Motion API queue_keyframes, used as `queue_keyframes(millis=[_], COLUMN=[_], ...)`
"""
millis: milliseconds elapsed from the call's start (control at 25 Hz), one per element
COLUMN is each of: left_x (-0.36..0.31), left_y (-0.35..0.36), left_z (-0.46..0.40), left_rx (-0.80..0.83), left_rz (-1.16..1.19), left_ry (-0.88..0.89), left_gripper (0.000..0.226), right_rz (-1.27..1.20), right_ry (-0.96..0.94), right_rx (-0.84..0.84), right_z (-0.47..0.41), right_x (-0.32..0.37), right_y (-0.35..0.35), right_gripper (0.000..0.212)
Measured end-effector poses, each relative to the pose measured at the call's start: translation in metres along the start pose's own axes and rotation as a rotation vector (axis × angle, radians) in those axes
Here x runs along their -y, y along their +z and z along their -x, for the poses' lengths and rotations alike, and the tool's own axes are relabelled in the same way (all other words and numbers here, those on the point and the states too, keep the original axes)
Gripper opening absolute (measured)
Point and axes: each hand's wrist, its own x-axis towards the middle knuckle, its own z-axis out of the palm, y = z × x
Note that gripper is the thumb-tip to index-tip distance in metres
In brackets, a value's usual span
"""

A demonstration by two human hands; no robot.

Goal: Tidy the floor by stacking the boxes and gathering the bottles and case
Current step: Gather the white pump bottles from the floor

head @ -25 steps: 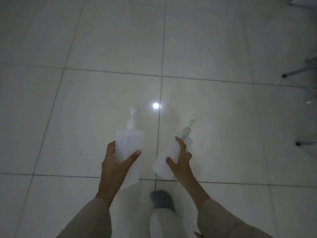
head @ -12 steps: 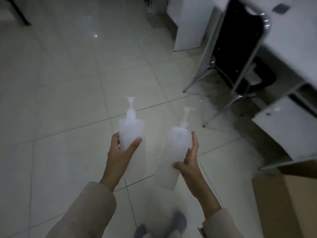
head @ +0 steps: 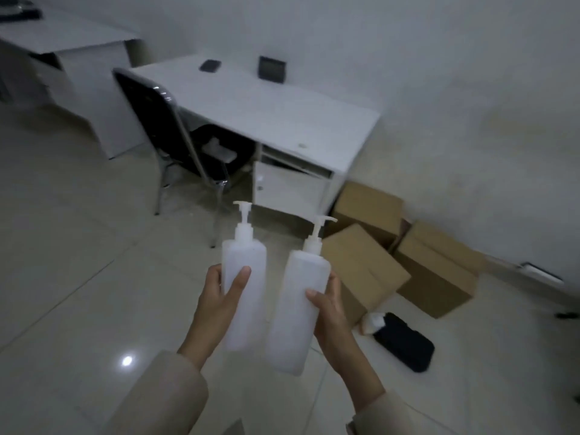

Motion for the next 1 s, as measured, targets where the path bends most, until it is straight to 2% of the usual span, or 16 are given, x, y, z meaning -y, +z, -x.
queue_keyframes(millis=[120,240,400,520,600,720,840,1000], left_x=[-0.016,-0.019,-0.022,-0.028,-0.031,-0.031,-0.026,-0.028], left_y=[0.090,0.173,0.266,0.316,0.345,0.393,0.438,0.506], left_z=[0.044,0.085,0.123,0.136,0.139,0.133,0.112,0.068], left_rx=[0.126,0.265,0.431,0.566,0.638,0.709,0.762,0.832], left_rz=[0.017,0.015,-0.045,-0.122,-0.196,-0.290,-0.335,-0.390], left_ry=[0.008,0.012,0.084,0.140,0.179,0.248,0.280,0.221], left_gripper=[0.081,0.079,0.057,0.064,0.068,0.063,0.066,0.063], right_rz=[-0.033,-0.011,0.097,0.211,0.279,0.353,0.402,0.373], right_ry=[-0.060,-0.117,-0.182,-0.169,-0.149,-0.097,-0.030,0.028], right_rx=[-0.191,-0.334,-0.413,-0.495,-0.574,-0.657,-0.665,-0.664], right_z=[0.055,0.109,0.165,0.190,0.198,0.199,0.186,0.151], right_x=[0.028,0.050,0.069,0.076,0.078,0.079,0.086,0.108], right_y=[-0.086,-0.162,-0.245,-0.296,-0.325,-0.369,-0.413,-0.474], right_gripper=[0.073,0.062,0.061,0.047,0.038,0.036,0.039,0.037])
